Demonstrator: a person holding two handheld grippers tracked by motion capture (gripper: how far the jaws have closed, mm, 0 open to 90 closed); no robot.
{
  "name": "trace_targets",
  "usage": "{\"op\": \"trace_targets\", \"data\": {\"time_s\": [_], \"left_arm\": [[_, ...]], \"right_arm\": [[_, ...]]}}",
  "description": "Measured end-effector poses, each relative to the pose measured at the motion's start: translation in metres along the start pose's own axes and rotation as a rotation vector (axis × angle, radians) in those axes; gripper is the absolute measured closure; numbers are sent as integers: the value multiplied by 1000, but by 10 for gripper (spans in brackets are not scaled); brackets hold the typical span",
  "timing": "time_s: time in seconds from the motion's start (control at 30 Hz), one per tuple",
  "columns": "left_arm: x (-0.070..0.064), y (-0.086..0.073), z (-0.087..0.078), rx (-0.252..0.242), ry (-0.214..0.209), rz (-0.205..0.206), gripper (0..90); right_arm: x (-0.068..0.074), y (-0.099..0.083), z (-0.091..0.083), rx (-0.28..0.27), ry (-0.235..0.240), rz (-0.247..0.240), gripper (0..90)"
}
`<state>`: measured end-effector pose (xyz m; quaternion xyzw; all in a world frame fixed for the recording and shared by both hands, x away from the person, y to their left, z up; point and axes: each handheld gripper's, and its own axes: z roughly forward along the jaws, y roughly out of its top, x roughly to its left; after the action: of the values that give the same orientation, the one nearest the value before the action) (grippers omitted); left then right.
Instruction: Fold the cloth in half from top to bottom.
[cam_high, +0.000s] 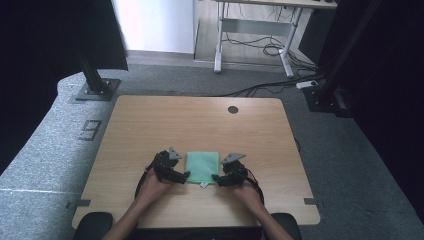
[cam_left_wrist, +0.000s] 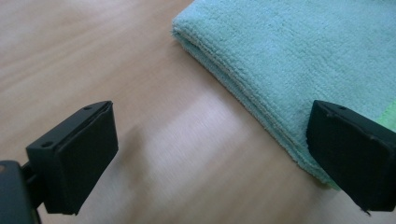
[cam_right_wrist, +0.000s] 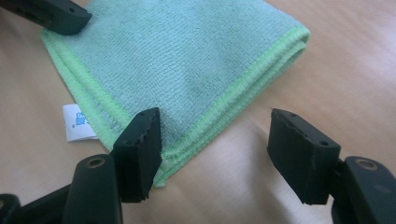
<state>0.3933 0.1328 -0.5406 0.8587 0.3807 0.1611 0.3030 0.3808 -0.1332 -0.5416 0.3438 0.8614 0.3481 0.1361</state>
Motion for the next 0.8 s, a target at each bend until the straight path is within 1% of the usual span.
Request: {"op": "trace_targets", "data": {"time_s": [0.03, 0.07, 0.1, 0.17, 0.23, 0.27, 0.3, 0.33, 0.4, 0.47, 0.67, 0.7, 0.73, 0.77, 0.8], "left_arm": [[2, 2, 2, -2, 3, -3, 31], [4, 3, 3, -5, 6, -5, 31], [5, 4, 5, -7, 8, -5, 26], [9, 6, 7, -12, 12, -4, 24], [13, 9, 11, -18, 15, -16, 24], [17, 11, 14, -23, 18, -22, 21], [17, 11, 14, -23, 18, -22, 21], [22, 14, 17, -26, 23, -31, 21], [24, 16, 19, -29, 27, -34, 21], [30, 21, 23, -28, 37, -39, 20], [38, 27, 29, -28, 40, -50, 20], [41, 28, 31, -33, 38, -56, 20], [41, 28, 31, -33, 38, -56, 20], [44, 29, 33, -37, 34, -69, 20], [44, 29, 33, -37, 34, -69, 16]], "right_arm": [[-5, 4, 3, -1, -11, 7, 348], [-5, 4, 3, -1, -11, 7, 348], [-10, 7, 7, -2, -17, 17, 348], [-13, 8, 8, -4, -19, 23, 348], [-17, 11, 11, -8, -24, 36, 348], [-21, 14, 14, -8, -29, 45, 346], [-23, 15, 16, -8, -33, 49, 345], [-24, 17, 17, -9, -38, 54, 345], [-26, 18, 19, -8, -40, 57, 344], [-30, 23, 23, -10, -54, 64, 341], [-37, 29, 28, -10, -67, 74, 340], [-39, 30, 30, -14, -71, 78, 339], [-39, 30, 30, -14, -71, 78, 339], [-41, 31, 32, -17, -73, 82, 334], [-41, 31, 32, -17, -73, 82, 334]]}}
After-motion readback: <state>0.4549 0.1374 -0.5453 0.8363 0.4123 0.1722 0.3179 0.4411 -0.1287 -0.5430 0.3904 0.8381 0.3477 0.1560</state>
